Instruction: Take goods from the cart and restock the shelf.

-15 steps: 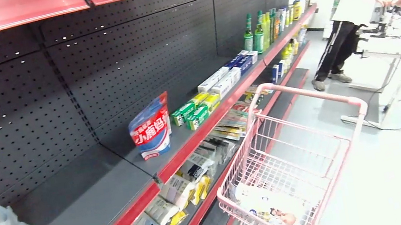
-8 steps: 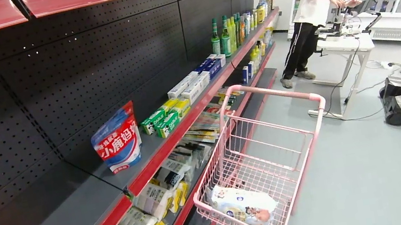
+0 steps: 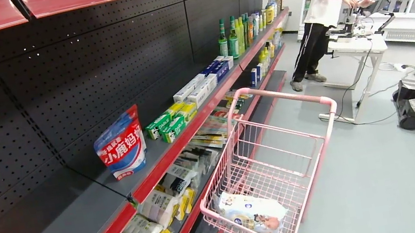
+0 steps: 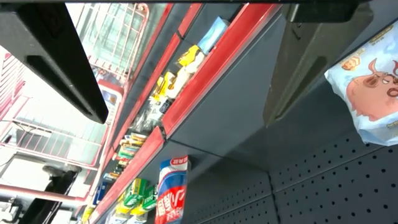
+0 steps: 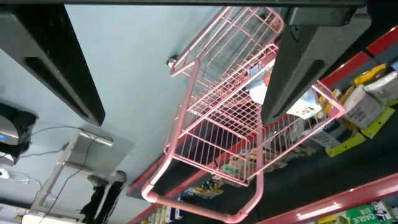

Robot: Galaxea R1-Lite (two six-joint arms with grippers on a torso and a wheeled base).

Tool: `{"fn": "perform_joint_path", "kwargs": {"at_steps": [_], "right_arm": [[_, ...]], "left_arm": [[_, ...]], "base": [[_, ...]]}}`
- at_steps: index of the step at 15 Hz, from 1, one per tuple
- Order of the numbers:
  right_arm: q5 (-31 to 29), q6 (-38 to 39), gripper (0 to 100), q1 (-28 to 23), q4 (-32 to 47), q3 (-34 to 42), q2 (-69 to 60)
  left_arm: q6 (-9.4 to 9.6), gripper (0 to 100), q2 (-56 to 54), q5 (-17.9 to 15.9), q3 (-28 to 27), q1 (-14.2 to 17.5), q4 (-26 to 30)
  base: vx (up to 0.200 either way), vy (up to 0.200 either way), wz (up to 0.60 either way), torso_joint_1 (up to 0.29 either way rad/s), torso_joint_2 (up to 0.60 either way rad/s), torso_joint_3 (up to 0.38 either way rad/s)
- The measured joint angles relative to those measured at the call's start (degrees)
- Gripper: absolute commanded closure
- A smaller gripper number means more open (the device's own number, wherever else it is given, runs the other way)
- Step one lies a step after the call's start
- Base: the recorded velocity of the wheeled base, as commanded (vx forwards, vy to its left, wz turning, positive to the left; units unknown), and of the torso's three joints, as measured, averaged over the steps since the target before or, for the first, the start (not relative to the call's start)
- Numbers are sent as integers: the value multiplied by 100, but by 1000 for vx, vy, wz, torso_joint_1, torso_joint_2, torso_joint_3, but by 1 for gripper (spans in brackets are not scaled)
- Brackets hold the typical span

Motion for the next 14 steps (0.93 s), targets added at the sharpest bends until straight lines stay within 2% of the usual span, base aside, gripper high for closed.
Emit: {"fn": "perform_joint_path", "kwargs": {"at_steps": [5,6,8,10,14], "right_arm": [[128,-26,0,23,-2,-48,24],[169,62,0,49,-11,-207,74],[202,731,0,99,-41,-880,532],[245,1180,0,165,-67,-1814,1615],[390,957,0,128,-436,-3042,4575]], "left_arm": [[-5,0,0,7,0,4,0],[-10,0,0,7,0,2,0],[-7,0,0,7,0,4,0],[-7,0,0,7,0,2,0],[0,0,0,7,0,-2,0]], "base": [[0,0,0,0,0,0],[0,0,0,0,0,0],[0,0,0,0,0,0],[0,0,0,0,0,0],[0,0,0,0,0,0]]}}
